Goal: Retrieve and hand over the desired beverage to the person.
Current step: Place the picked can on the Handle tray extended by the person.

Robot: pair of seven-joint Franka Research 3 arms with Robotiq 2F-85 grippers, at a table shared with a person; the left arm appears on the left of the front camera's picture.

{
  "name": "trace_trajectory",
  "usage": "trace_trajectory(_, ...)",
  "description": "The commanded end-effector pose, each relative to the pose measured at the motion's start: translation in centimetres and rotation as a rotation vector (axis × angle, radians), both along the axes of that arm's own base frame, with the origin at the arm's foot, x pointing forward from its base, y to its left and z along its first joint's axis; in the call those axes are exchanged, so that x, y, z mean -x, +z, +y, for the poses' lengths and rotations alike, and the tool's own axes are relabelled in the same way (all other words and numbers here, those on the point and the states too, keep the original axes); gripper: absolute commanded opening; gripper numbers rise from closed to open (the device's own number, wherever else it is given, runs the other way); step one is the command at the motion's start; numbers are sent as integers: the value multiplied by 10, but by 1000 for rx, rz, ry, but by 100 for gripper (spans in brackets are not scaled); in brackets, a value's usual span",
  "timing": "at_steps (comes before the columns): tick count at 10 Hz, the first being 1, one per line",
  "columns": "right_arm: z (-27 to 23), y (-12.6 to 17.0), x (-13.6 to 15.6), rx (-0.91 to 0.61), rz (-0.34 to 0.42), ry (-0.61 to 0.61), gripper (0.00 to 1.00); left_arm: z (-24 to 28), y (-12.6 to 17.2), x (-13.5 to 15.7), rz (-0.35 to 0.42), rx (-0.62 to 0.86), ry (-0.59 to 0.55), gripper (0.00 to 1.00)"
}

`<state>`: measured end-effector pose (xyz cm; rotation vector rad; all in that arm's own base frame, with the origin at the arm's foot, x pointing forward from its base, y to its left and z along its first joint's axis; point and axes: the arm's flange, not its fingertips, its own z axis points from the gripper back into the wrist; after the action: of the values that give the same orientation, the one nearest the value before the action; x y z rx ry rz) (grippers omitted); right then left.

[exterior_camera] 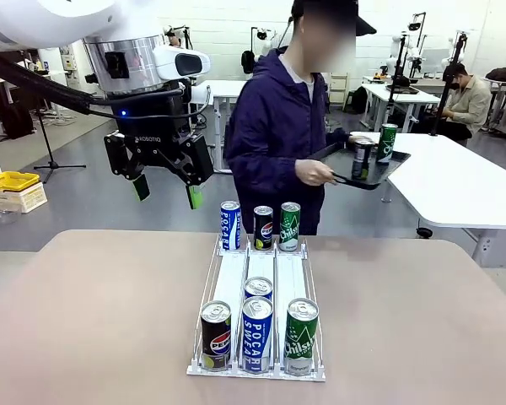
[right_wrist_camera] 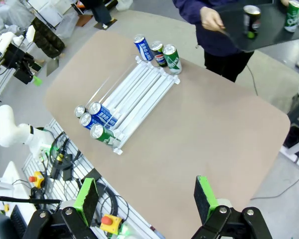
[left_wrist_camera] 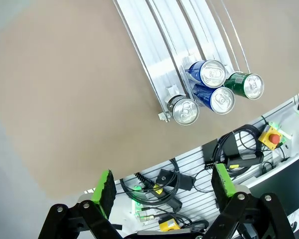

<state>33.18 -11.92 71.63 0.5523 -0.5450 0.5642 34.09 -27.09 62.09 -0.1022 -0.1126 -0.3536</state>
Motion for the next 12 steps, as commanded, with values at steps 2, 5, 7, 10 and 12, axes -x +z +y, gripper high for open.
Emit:
trace_trajectory(2,0,1,-1,-9,-14,7,100,0,2,-1,-2,4,1,100)
trace_trajectory(5,0,1,-1,-9,-14,7,100,70,45,-10,-51,438,-178,100)
trace_trajectory(7,0,1,-1,-9,-14,7,100,152,68,-12,-248,662,-173,100)
trace_trajectory(10,0,1,-1,-9,-14,7,100,269,66,-11,-320,784,-135,100)
trace_trajectory(12,0,1,-1,-9,-14,7,100,322,53,-5,-272,789,-171,100)
